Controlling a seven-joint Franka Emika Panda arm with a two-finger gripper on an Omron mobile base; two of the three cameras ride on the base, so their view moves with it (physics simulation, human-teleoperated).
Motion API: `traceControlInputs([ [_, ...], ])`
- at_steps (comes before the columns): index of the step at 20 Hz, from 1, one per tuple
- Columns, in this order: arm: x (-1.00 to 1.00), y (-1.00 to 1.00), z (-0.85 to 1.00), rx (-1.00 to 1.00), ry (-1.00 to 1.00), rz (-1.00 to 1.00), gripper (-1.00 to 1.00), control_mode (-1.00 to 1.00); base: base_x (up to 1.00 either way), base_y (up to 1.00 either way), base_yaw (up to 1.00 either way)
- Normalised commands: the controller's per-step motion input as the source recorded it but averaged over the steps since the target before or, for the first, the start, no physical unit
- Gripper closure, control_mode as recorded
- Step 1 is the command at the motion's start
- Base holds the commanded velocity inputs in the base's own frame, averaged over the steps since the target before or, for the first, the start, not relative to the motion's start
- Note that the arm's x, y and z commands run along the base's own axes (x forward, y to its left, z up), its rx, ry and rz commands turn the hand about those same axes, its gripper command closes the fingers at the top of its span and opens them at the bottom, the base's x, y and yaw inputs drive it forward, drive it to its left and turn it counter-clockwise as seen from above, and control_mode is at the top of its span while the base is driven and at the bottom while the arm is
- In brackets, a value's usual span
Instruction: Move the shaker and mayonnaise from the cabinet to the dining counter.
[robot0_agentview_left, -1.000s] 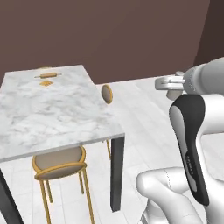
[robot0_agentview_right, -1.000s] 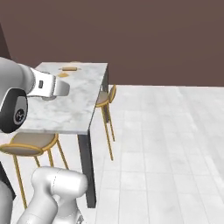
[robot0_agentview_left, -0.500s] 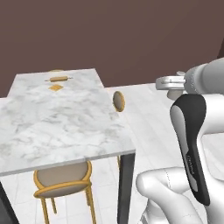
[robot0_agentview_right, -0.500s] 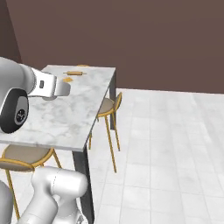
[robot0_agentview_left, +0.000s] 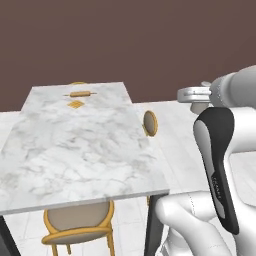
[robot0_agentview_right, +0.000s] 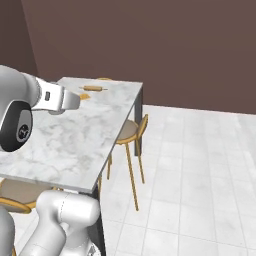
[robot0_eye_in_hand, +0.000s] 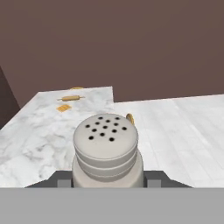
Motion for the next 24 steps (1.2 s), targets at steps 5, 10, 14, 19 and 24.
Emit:
traceControlInputs([
  [5, 0.0, 0.0, 0.0, 0.0, 0.0, 0.0, 1.0, 1.0, 0.46, -0.09, 0.17],
  [10, 0.0, 0.0, 0.0, 0.0, 0.0, 0.0, 1.0, 1.0, 0.2, -0.02, 0.04],
  [14, 0.0, 0.0, 0.0, 0.0, 0.0, 0.0, 1.0, 1.0, 0.0, 0.0, 0.0],
  [19, 0.0, 0.0, 0.0, 0.0, 0.0, 0.0, 1.0, 1.0, 0.0, 0.0, 0.0],
  [24, 0.0, 0.0, 0.0, 0.0, 0.0, 0.0, 1.0, 1.0, 0.0, 0.0, 0.0],
])
